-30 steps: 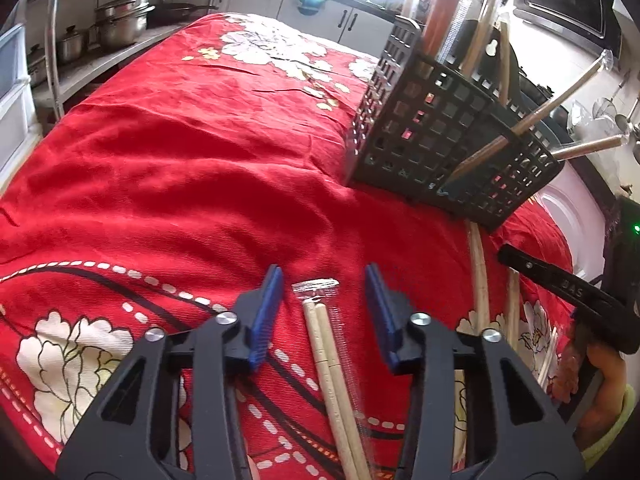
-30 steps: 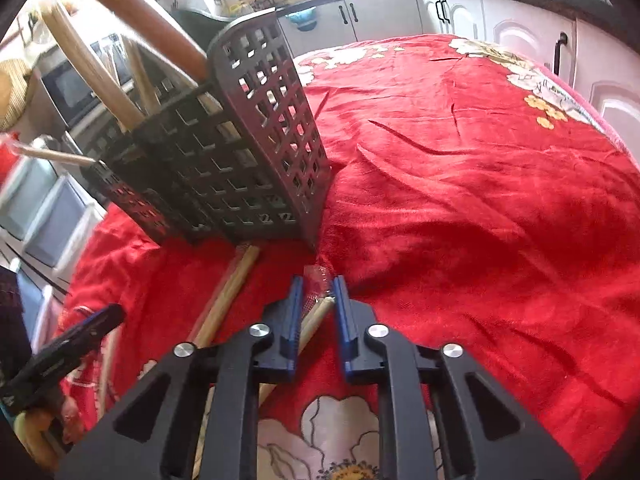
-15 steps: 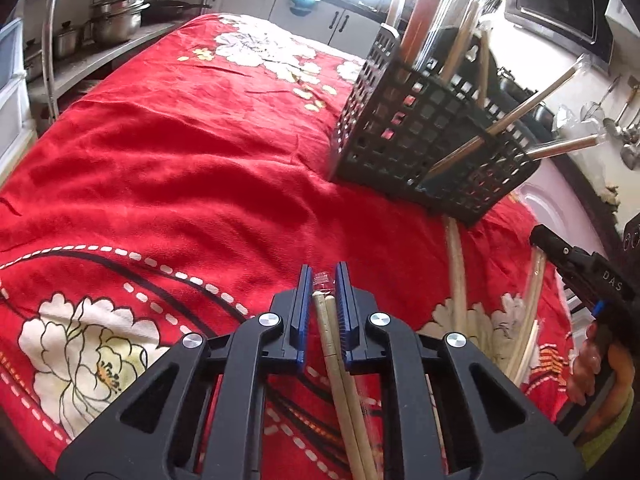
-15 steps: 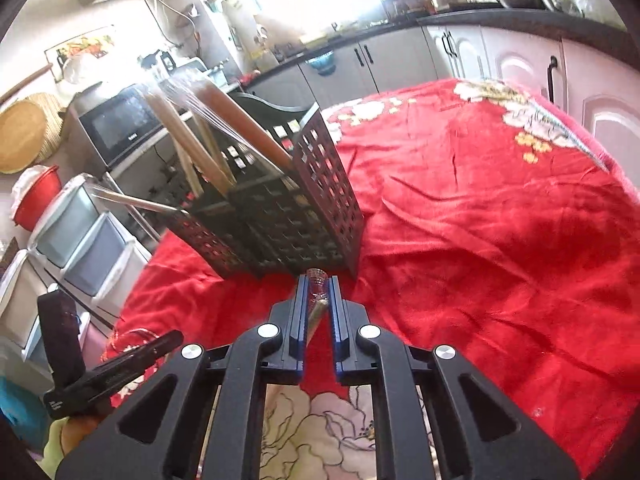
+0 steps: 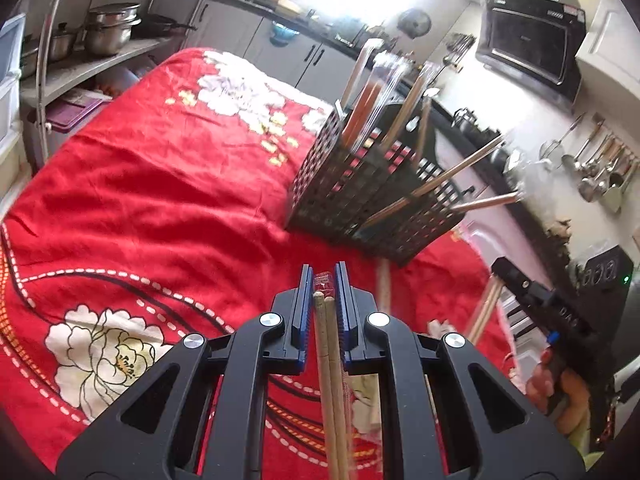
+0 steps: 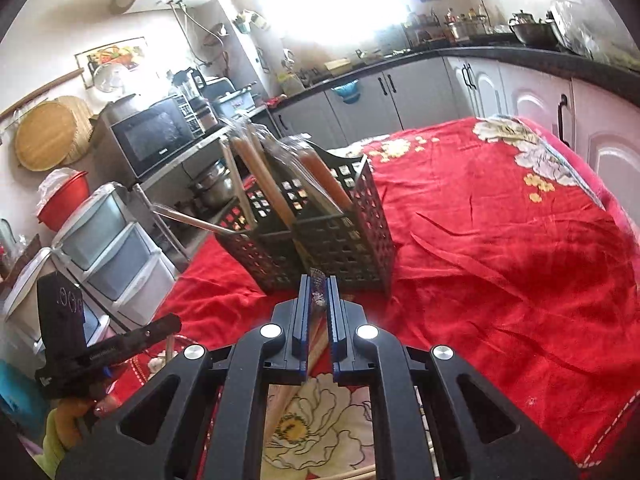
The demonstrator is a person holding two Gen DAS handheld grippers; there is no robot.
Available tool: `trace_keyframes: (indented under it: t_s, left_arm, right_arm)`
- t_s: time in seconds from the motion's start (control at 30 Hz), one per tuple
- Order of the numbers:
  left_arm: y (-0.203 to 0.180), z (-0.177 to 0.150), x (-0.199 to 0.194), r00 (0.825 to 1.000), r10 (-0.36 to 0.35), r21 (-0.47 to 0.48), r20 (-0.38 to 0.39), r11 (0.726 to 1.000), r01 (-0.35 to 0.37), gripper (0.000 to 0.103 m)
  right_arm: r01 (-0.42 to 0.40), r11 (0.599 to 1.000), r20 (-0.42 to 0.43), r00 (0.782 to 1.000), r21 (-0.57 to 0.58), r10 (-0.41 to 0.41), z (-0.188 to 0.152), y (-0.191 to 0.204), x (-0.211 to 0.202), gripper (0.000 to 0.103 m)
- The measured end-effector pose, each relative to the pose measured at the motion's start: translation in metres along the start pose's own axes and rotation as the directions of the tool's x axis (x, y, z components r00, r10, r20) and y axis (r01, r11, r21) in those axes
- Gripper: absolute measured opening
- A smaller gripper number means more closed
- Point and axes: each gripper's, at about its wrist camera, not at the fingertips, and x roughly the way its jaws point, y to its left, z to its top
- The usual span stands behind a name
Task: Organize utensils
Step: 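Carry both tools' chopstick packs up over the black mesh basket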
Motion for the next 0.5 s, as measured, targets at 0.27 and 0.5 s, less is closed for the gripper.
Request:
trace_keyframes:
  t_s: [0.27,0.5]
  left_arm:
    - [-0.017,0.009,-0.02,0.998,-0.041,0.027,0.052,0.999,0.039,0.007]
    - [-0.036,0.02,-0.03,0.993,-0.08,0.056,0.083,0.996,0.075,0.007]
  right_arm:
    - [-0.023,0.999,0.036,0.999,-0.031,0.024,0.006,0.015,-0.014,0.007]
    - [-0.048,0.997,0.085,0.995,-0.064,0.053,0.014,0.027,-0.031,0.006]
